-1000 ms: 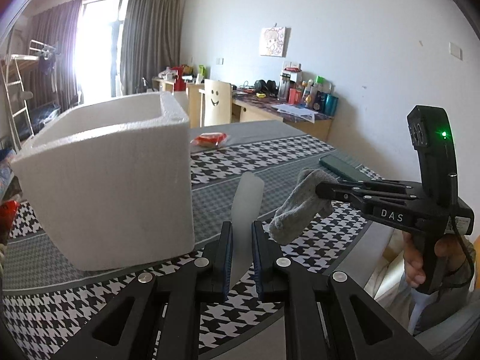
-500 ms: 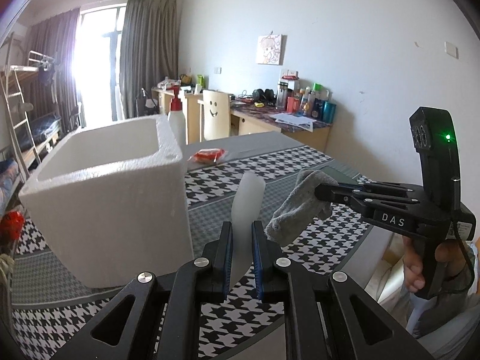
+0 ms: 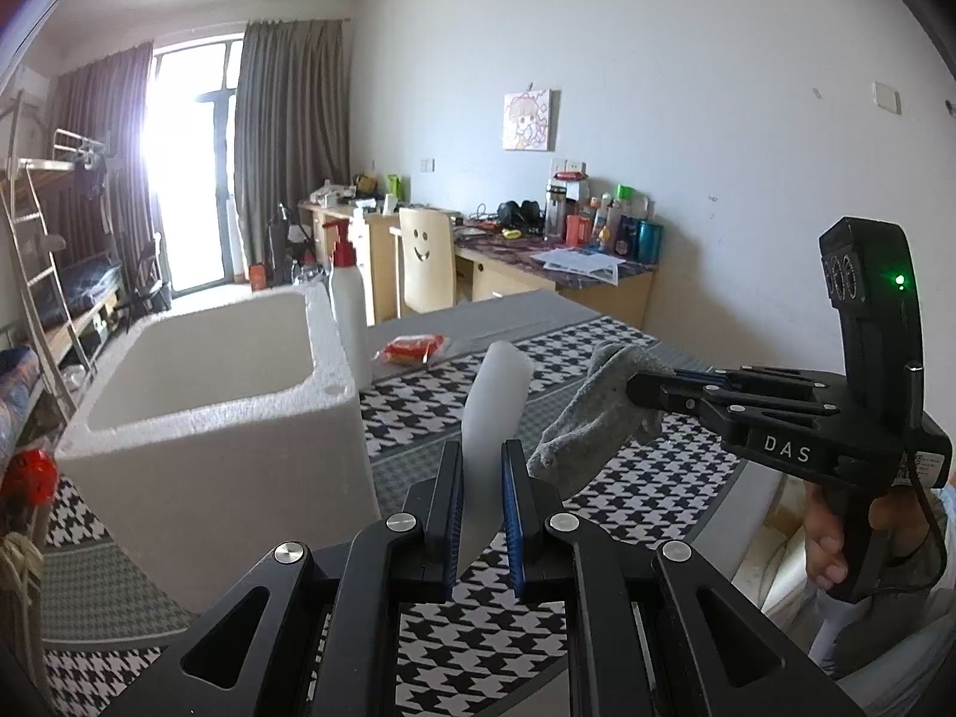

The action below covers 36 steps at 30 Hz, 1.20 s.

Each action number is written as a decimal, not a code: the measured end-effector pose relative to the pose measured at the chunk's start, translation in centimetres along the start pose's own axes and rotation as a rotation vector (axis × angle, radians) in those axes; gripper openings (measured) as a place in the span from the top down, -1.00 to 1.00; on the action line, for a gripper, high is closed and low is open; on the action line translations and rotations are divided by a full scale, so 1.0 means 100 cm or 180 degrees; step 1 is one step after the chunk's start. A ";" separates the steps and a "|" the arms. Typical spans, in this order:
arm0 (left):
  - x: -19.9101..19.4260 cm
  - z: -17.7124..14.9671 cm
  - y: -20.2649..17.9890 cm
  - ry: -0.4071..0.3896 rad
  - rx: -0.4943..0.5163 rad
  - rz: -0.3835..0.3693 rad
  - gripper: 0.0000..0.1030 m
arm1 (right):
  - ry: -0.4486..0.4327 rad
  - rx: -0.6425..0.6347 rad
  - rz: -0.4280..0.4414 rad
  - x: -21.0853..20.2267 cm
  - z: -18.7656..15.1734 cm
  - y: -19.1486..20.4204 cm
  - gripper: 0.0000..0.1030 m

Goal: Organize soft objects
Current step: 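Lift and carry the sock and roll in both grippers toward the foam box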

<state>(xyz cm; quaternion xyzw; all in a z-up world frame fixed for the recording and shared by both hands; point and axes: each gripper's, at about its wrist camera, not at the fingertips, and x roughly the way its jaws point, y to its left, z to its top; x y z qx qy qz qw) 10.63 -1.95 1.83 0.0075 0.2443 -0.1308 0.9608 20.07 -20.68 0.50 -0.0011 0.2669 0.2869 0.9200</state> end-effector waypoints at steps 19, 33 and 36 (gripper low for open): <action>-0.009 0.025 -0.004 -0.0252 0.0123 0.0073 0.75 | -0.0272 -0.0050 0.0030 -0.013 0.024 0.005 0.75; -0.013 0.039 0.000 -0.0387 0.0099 0.0177 0.75 | -0.0402 -0.0081 0.0082 -0.015 0.039 0.006 0.75; -0.012 0.044 0.002 -0.0412 0.0095 0.0217 0.74 | -0.0414 -0.0098 0.0096 -0.014 0.042 0.006 0.75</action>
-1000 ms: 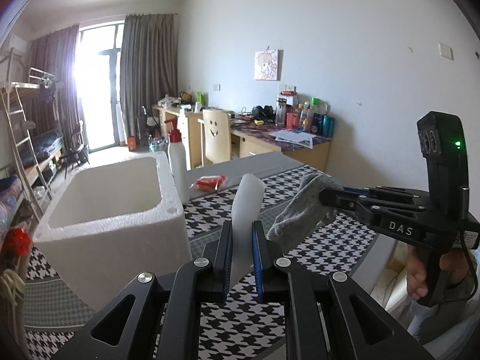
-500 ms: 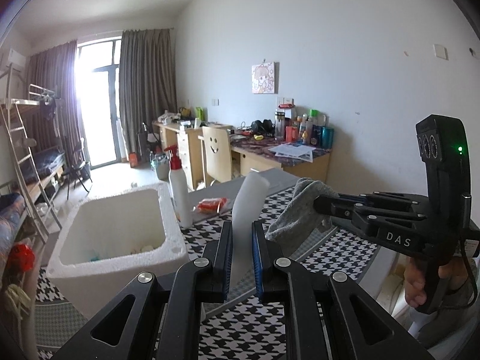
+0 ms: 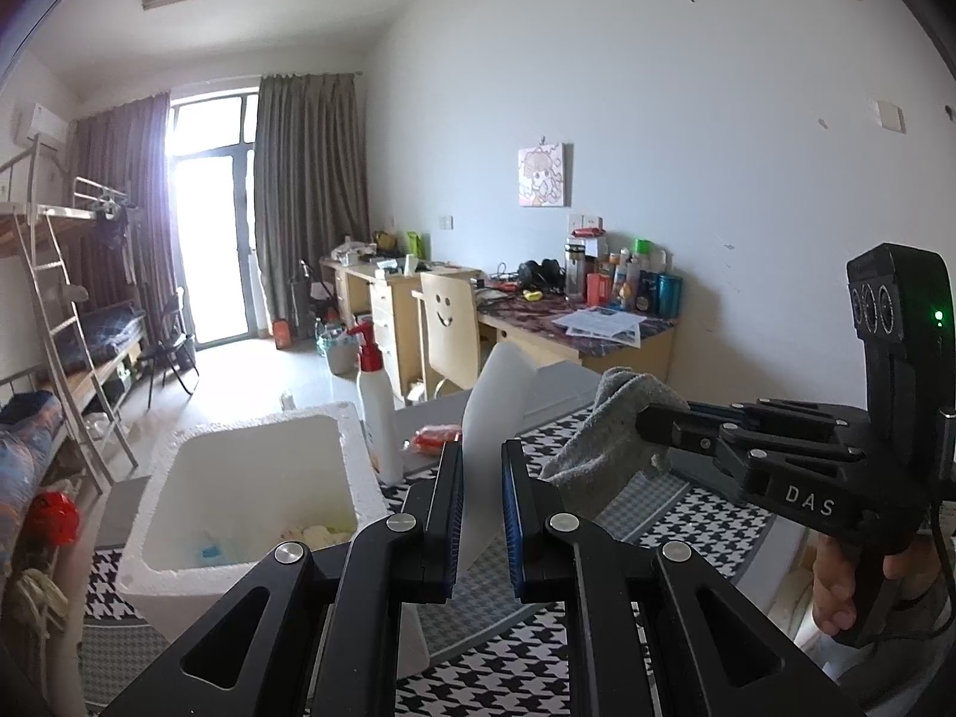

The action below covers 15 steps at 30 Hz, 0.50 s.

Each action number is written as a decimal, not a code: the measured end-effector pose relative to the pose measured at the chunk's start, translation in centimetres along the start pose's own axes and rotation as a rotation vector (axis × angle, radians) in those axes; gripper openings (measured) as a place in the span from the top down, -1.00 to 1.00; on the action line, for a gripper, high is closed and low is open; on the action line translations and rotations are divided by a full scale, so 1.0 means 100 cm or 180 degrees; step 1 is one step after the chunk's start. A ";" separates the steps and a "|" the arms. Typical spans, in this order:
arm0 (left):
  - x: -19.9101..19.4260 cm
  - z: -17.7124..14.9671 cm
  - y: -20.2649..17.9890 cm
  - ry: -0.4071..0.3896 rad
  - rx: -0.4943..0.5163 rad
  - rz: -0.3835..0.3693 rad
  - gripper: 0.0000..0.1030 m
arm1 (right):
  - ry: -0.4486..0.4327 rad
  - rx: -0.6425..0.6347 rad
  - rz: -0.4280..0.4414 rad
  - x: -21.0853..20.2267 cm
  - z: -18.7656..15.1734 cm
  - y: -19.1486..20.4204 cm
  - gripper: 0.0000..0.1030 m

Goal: Organize soft objects
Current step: 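Lift and carry the sock and roll in both grippers toward the foam box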

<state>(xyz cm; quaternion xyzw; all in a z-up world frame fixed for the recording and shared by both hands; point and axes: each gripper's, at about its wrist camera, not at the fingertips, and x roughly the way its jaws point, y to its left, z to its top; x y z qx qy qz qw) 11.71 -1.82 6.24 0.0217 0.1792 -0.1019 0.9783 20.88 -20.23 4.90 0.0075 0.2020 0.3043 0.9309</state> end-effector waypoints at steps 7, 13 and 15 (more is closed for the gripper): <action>0.001 0.005 0.007 -0.0051 -0.0047 0.0111 0.74 | -0.0034 -0.0038 0.0031 0.002 0.008 0.004 0.75; 0.002 0.011 0.016 -0.0089 -0.0088 0.0175 0.74 | -0.0045 -0.0065 0.0043 0.007 0.014 0.007 0.75; 0.002 0.012 0.019 -0.0098 -0.0095 0.0210 0.75 | -0.0043 -0.0062 0.0051 0.009 0.016 0.008 0.75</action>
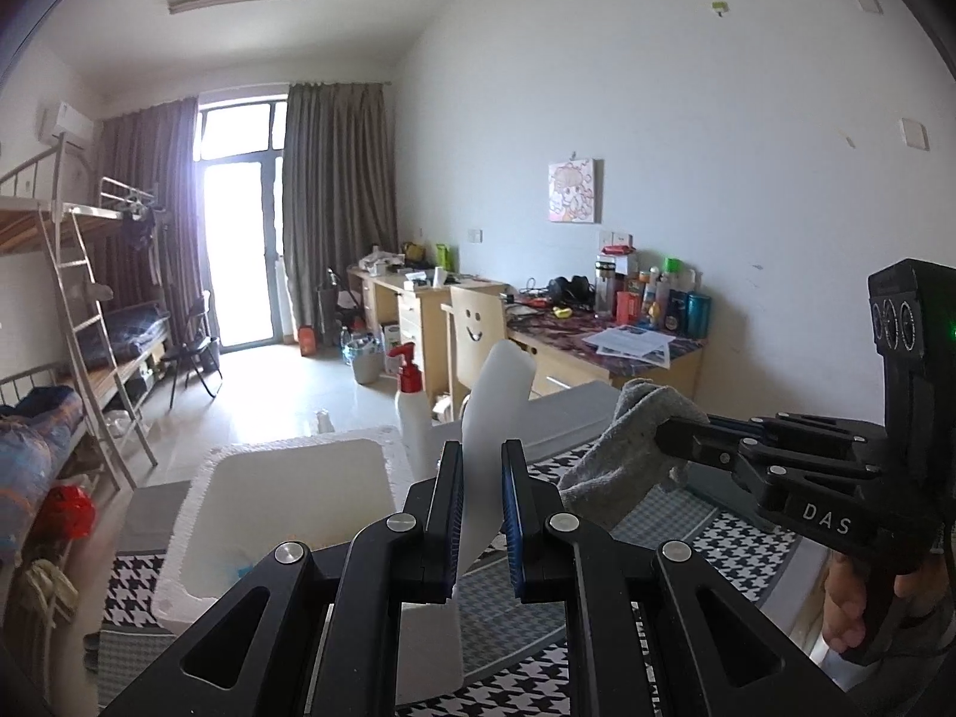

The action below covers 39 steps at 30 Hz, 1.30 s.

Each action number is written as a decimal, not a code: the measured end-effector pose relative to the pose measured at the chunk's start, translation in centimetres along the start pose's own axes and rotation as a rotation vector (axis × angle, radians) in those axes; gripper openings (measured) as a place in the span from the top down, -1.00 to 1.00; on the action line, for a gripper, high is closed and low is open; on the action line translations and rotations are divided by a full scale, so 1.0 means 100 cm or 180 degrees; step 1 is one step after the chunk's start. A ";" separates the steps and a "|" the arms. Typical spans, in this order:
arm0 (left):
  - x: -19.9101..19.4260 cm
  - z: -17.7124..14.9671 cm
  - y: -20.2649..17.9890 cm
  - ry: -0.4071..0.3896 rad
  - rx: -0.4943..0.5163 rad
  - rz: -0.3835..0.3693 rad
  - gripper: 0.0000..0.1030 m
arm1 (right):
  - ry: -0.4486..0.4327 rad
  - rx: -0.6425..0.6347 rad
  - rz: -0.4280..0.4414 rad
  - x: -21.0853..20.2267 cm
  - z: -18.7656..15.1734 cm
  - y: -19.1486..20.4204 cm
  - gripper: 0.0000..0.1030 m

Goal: Organize soft objects
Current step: 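Lift and carry the sock and roll in both grippers toward the foam box, then lower the white roll into the foam box and open the left gripper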

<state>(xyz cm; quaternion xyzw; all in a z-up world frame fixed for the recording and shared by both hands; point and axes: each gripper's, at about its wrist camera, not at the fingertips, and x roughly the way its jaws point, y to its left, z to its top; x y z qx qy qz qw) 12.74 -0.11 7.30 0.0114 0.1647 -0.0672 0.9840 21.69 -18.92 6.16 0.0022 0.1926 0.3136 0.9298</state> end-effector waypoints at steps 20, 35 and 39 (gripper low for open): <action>0.008 0.008 0.033 -0.0034 -0.0151 0.0402 0.74 | 0.0039 -0.0108 0.0271 0.028 0.017 0.022 0.75; 0.014 0.007 0.054 0.0012 -0.0313 0.0636 0.74 | 0.0119 -0.0223 0.0441 0.048 0.026 0.038 0.75; 0.019 0.006 0.058 0.0050 -0.0341 0.0703 0.74 | 0.0132 -0.0240 0.0470 0.053 0.027 0.043 0.75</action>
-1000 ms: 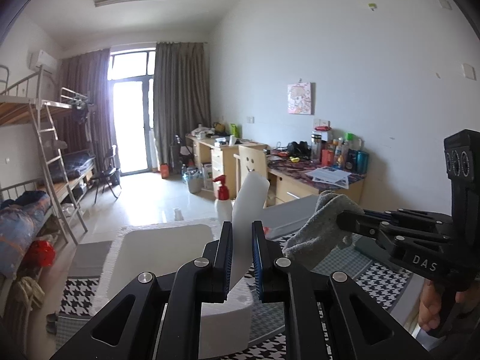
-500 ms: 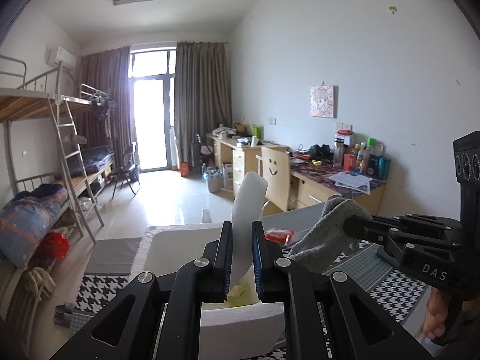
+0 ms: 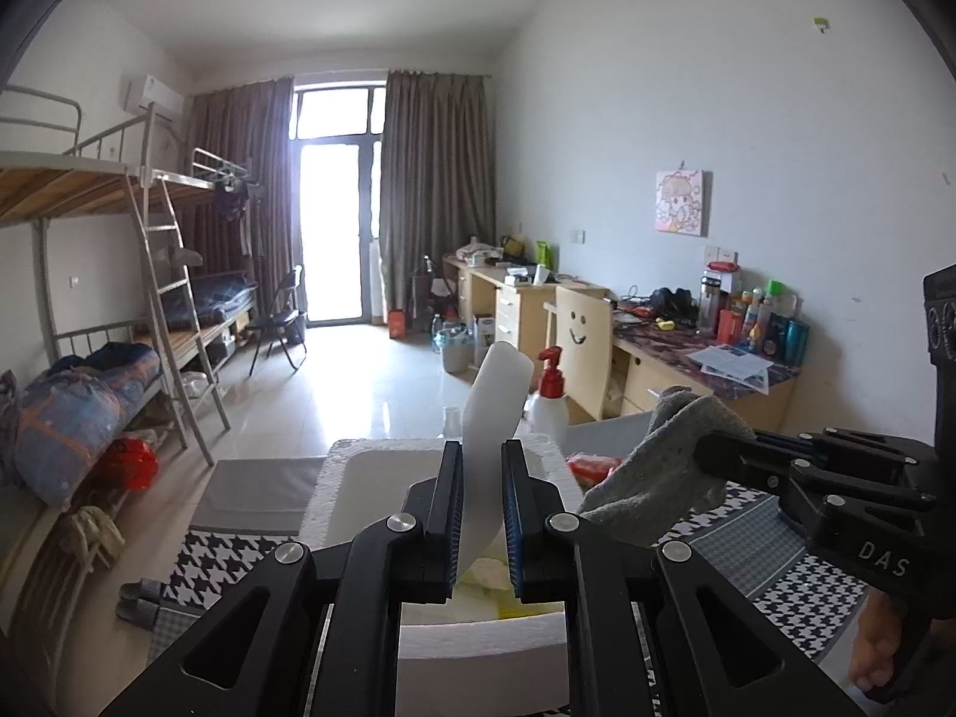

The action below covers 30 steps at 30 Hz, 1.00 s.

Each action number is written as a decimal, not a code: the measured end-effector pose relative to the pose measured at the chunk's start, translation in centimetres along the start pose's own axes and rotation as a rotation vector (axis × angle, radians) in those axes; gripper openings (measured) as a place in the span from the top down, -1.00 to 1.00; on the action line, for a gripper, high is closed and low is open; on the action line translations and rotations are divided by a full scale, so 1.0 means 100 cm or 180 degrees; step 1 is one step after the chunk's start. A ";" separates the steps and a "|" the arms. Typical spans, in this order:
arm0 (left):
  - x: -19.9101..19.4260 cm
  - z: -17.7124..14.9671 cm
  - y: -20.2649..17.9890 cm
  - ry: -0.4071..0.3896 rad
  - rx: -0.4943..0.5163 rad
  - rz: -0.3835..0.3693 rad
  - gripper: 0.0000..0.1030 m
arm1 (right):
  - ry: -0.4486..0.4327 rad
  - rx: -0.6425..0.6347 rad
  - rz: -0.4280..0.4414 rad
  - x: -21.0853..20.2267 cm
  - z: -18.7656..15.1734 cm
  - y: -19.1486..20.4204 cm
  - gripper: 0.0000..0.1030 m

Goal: Organize soft objects
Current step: 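Lower the white roll into the foam box and open the left gripper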

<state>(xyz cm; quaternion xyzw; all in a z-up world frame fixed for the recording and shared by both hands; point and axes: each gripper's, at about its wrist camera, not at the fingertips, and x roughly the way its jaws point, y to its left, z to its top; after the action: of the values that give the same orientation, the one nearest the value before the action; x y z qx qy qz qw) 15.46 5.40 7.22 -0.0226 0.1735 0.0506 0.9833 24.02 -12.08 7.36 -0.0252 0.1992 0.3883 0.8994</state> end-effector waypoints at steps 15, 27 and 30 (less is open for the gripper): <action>0.026 -0.007 0.017 0.0241 -0.0099 0.0075 0.74 | 0.0047 -0.0032 0.0020 0.009 0.003 0.002 0.75; 0.042 -0.014 0.023 0.0396 -0.0127 0.0040 0.41 | 0.0090 -0.0004 -0.0036 0.015 0.004 0.002 0.75; 0.043 -0.014 0.023 0.0424 -0.0122 0.0120 -0.18 | 0.0095 0.0007 -0.0066 0.015 0.004 0.001 0.75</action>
<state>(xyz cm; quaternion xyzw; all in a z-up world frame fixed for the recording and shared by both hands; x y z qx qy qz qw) 18.79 8.01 4.35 -0.0415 0.2378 0.0708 0.9678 25.07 -10.89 7.16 -0.0320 0.2127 0.3782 0.9004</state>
